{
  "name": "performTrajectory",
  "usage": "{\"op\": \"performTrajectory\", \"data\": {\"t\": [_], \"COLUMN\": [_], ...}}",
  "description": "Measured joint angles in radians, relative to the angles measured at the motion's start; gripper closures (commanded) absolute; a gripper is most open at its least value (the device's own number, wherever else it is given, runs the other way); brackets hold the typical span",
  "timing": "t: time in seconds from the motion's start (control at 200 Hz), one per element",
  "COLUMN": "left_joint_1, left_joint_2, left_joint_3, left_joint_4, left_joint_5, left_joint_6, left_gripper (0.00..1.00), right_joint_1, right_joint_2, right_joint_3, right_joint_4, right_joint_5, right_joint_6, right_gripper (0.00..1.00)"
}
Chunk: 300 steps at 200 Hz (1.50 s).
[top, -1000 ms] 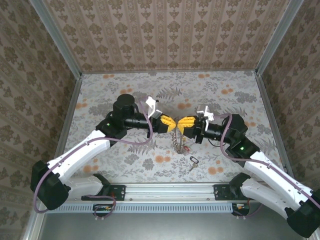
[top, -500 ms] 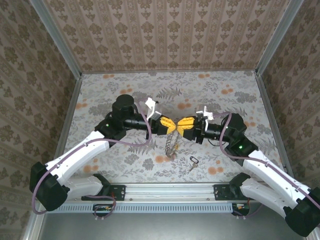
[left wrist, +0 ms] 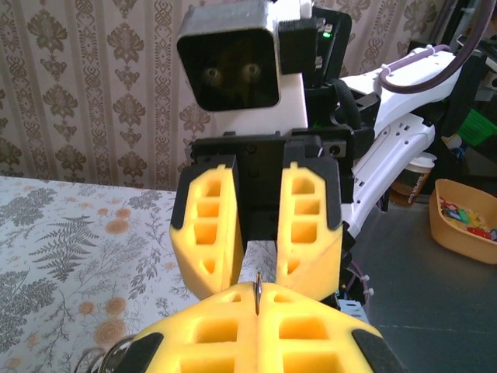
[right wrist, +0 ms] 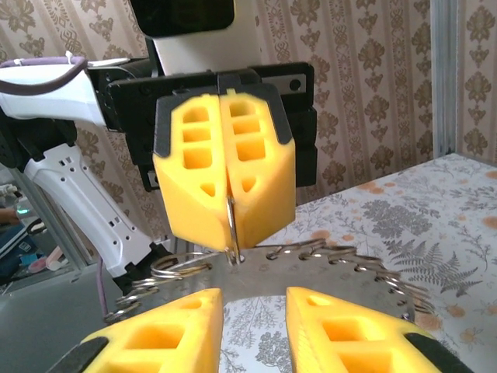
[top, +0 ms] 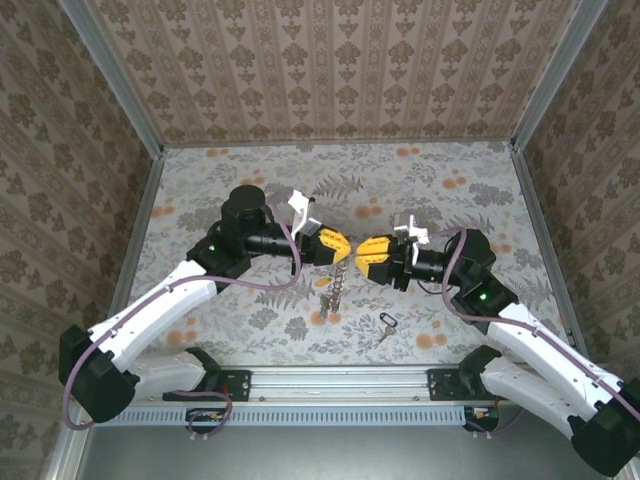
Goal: Put the keys on the keyring
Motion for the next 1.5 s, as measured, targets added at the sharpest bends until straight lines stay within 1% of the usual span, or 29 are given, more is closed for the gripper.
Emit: {"op": "performTrajectory", "data": {"t": [0.225,0.675,0.85,0.885,0.92,1.055,1.155,1.265,1.5], "left_joint_1": [-0.001,-0.012,-0.013,-0.013,-0.013,-0.013,-0.013,-0.013,-0.021], "left_joint_2": [0.003,0.010,0.010,0.010,0.010,0.010,0.012,0.016,0.021], "left_joint_3": [0.015,0.020,0.028,0.029,0.029,0.031,0.035,0.039,0.040], "left_joint_4": [-0.019,-0.044,-0.045,-0.045,-0.045,-0.045,-0.045,-0.047,-0.059], "left_joint_5": [-0.001,-0.005,-0.005,-0.005,-0.005,-0.013,-0.021,-0.023,-0.023], "left_joint_6": [0.002,0.013,0.023,0.024,0.024,0.031,0.031,0.031,0.040], "left_gripper": [1.00,1.00,1.00,1.00,1.00,1.00,1.00,1.00,1.00], "right_joint_1": [0.029,0.040,0.041,0.041,0.041,0.043,0.046,0.047,0.047], "right_joint_2": [0.018,0.000,0.000,0.000,0.000,0.000,-0.002,-0.003,-0.005], "right_joint_3": [0.000,0.000,0.000,0.000,0.000,0.000,0.000,0.000,0.000], "right_joint_4": [0.010,0.022,0.040,0.041,0.043,0.050,0.053,0.054,0.059], "right_joint_5": [-0.007,0.000,0.010,0.011,0.013,0.013,0.013,0.013,0.026], "right_joint_6": [-0.008,-0.027,-0.026,-0.026,-0.026,-0.022,-0.023,-0.023,-0.019], "right_gripper": [0.79,0.84,0.87,0.87,0.84,0.70,0.65,0.65,0.72]}}
